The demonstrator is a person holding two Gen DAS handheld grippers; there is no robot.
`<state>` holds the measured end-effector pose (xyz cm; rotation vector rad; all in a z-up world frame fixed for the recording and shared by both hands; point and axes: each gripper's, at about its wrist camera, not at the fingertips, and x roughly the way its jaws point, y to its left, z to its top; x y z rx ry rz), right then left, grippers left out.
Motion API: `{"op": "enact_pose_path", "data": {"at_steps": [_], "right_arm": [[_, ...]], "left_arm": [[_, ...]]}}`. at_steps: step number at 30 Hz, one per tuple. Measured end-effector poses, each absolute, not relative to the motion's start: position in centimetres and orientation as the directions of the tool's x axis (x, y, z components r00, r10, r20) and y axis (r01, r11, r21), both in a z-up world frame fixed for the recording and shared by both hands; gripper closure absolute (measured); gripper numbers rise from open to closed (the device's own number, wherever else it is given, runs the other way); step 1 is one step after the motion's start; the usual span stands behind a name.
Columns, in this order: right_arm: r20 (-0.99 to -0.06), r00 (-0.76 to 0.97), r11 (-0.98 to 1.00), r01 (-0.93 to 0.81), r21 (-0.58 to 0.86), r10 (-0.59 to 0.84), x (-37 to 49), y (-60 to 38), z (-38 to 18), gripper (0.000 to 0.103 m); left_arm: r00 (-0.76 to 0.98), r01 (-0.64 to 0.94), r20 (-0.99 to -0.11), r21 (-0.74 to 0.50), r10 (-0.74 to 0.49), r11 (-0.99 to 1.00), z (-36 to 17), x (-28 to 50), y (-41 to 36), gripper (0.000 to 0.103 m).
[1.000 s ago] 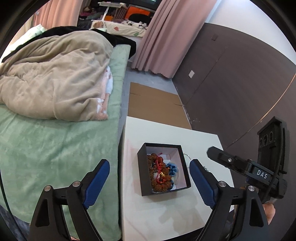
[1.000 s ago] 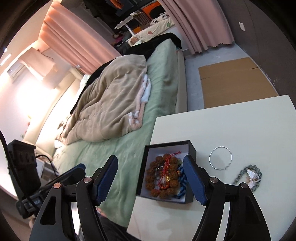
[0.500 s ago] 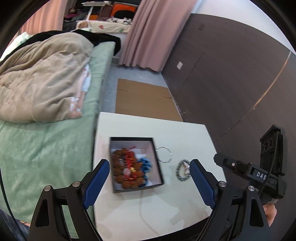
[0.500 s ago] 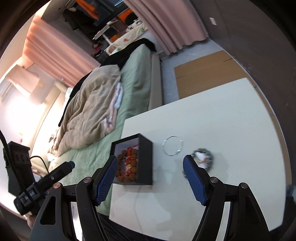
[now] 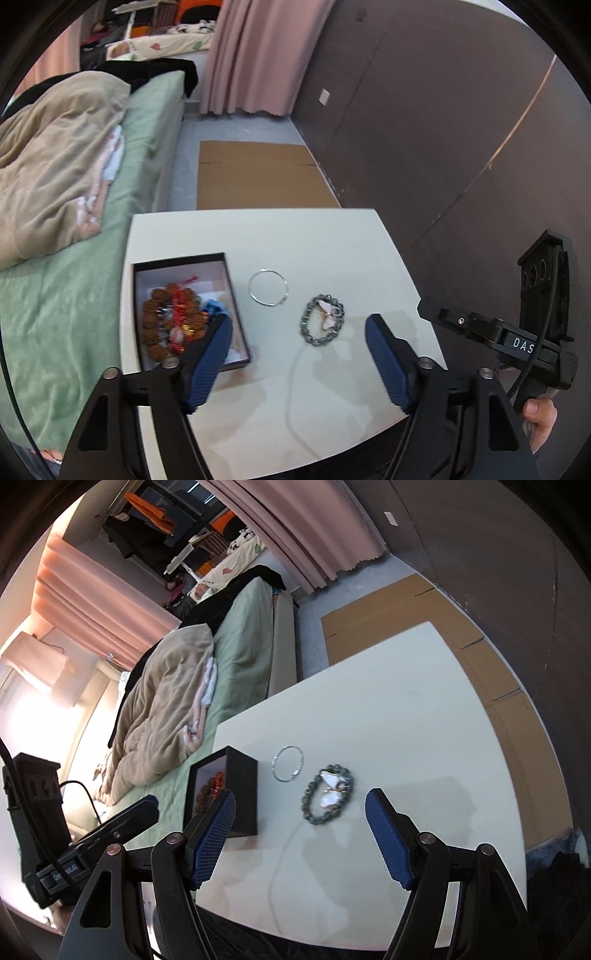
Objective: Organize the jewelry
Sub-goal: 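Lower the left gripper onto the grey-green beaded bracelet and grasp it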
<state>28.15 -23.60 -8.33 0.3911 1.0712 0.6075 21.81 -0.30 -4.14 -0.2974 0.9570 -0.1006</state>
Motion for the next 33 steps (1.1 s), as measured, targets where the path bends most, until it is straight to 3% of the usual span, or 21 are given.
{"op": "enact_pose_path", "data": {"at_steps": [6,13,18,21,33], "right_arm": [[-0.689,0.349,0.771,-0.228,0.594,0.635,28.7,-26.3,-9.6,0.030],[-0.694,0.352,0.772,-0.177,0.610,0.629,29.6,-28.3,-11.3,0.030],[-0.697,0.353,0.771,-0.139,0.621,0.624,30.3,-29.1,-12.1,0.030],[-0.689,0.356,0.766,-0.142,0.628,0.631,30.5,-29.4,-12.2,0.030],[-0.720,0.371,0.794,-0.086,0.602,0.586,31.1,-30.3,-13.3,0.030]], "left_arm": [[0.510,-0.035,-0.833,-0.270,-0.215,0.962,-6.5,23.7,-3.1,0.054],[0.442,-0.035,-0.876,-0.232,-0.193,0.972,-9.3,26.0,-5.3,0.065],[0.399,-0.044,-0.906,-0.173,-0.141,0.984,-11.3,27.5,-6.1,0.067],[0.361,-0.058,-0.924,-0.156,-0.125,0.986,-12.5,28.3,-6.0,0.074],[0.305,-0.059,-0.950,-0.080,-0.058,0.995,-16.0,30.2,-6.9,0.076]]}}
